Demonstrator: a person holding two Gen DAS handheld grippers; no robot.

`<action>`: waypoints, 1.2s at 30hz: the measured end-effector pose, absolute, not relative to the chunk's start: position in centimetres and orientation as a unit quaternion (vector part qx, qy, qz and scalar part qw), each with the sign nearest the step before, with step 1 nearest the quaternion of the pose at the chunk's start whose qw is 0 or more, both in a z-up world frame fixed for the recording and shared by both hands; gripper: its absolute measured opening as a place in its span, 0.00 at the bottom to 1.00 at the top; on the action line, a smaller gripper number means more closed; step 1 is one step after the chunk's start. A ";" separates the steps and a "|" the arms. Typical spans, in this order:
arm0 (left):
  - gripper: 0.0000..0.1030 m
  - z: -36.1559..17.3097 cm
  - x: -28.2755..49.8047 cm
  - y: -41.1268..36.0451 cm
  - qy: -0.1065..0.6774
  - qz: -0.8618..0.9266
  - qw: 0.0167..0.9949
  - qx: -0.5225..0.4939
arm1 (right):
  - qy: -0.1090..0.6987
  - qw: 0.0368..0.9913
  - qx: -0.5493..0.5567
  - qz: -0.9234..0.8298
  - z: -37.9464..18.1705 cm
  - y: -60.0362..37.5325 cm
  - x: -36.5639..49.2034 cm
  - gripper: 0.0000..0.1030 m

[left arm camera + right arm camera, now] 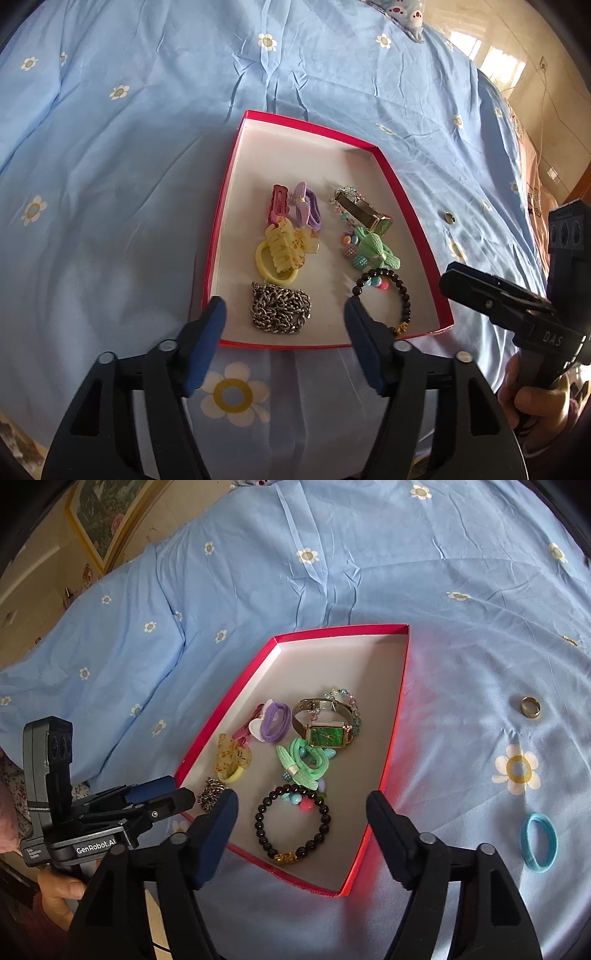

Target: Organize jewelry

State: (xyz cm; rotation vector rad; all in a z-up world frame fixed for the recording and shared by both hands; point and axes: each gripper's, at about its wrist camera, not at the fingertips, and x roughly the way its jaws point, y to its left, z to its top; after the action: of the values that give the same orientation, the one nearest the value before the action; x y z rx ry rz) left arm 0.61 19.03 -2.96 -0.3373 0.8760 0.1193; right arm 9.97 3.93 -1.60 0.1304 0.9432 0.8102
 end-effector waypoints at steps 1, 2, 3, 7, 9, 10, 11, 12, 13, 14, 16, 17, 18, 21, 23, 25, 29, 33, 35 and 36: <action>0.71 -2.9 0.5 19.0 0.420 0.057 0.891 -0.164 | 0.441 0.811 0.062 0.379 -1.6 3.9 9.9 0.77; 0.75 -2.9 0.3 19.0 0.417 0.058 0.892 -0.167 | 0.441 0.811 0.063 0.380 -1.7 3.8 9.8 0.78; 0.77 -2.8 0.2 19.0 0.415 0.058 0.892 -0.169 | 0.441 0.811 0.065 0.380 -1.7 3.6 9.7 0.78; 0.80 -2.6 -0.3 19.0 0.408 0.059 0.895 -0.172 | 0.439 0.811 0.075 0.379 -1.9 3.2 9.3 0.79; 0.81 -2.6 -0.6 19.0 0.403 0.061 0.896 -0.175 | 0.436 0.812 0.079 0.380 -1.9 3.0 9.1 0.79; 0.82 -2.6 -0.7 19.1 0.401 0.062 0.896 -0.177 | 0.435 0.812 0.080 0.380 -1.8 2.9 9.1 0.79; 0.82 -2.6 -0.9 19.1 0.400 0.063 0.897 -0.179 | 0.434 0.812 0.081 0.381 -1.8 2.9 9.0 0.79; 0.82 -2.6 -1.1 19.2 0.397 0.065 0.897 -0.182 | 0.432 0.813 0.083 0.382 -1.8 2.9 8.9 0.79; 0.83 -2.6 -1.3 19.1 0.395 0.067 0.897 -0.184 | 0.428 0.814 0.083 0.383 -1.7 2.8 8.7 0.79; 0.83 -2.6 -1.5 19.1 0.392 0.068 0.898 -0.186 | 0.425 0.815 0.084 0.384 -1.7 2.8 8.5 0.79; 0.85 -2.6 -2.0 19.0 0.386 0.073 0.900 -0.189 | 0.418 0.818 0.085 0.386 -1.7 2.7 8.2 0.81; 0.86 -2.6 -2.3 18.8 0.382 0.076 0.901 -0.189 | 0.413 0.820 0.085 0.387 -1.7 2.6 7.9 0.81; 0.88 -2.6 -2.5 18.7 0.379 0.079 0.903 -0.188 | 0.407 0.824 0.083 0.386 -1.7 2.5 7.7 0.82; 0.89 -2.5 -3.4 18.2 0.364 0.092 0.910 -0.178 | 0.390 0.835 0.078 0.381 -1.7 2.1 6.9 0.83; 0.89 -2.3 -4.1 17.7 0.351 0.104 0.916 -0.164 | 0.374 0.849 0.066 0.369 -1.5 1.8 6.3 0.83; 0.90 -2.0 -4.7 17.1 0.336 0.115 0.923 -0.146 | 0.356 0.861 0.051 0.359 -1.1 1.4 5.8 0.83; 0.95 -0.4 -5.8 16.1 0.311 0.134 0.935 -0.104 | 0.309 0.881 0.020 0.356 1.1 1.1 4.3 0.84; 1.00 1.9 -6.7 14.9 0.268 0.170 0.947 -0.041 | 0.222 0.907 -0.019 0.356 5.2 0.9 2.1 1.00; 1.00 1.9 -6.4 14.5 0.267 0.181 0.947 -0.018 | 0.202 0.911 -0.037 0.357 6.1 1.1 1.5 1.00; 1.00 1.6 -6.2 14.4 0.270 0.185 0.945 -0.014 | 0.203 0.910 -0.045 0.359 6.1 1.4 1.3 1.00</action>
State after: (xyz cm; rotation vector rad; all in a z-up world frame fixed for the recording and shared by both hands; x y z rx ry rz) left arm -6.20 14.40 1.61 -0.0283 0.5506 0.3771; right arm 1.35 1.39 6.12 -0.0930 0.4196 0.7414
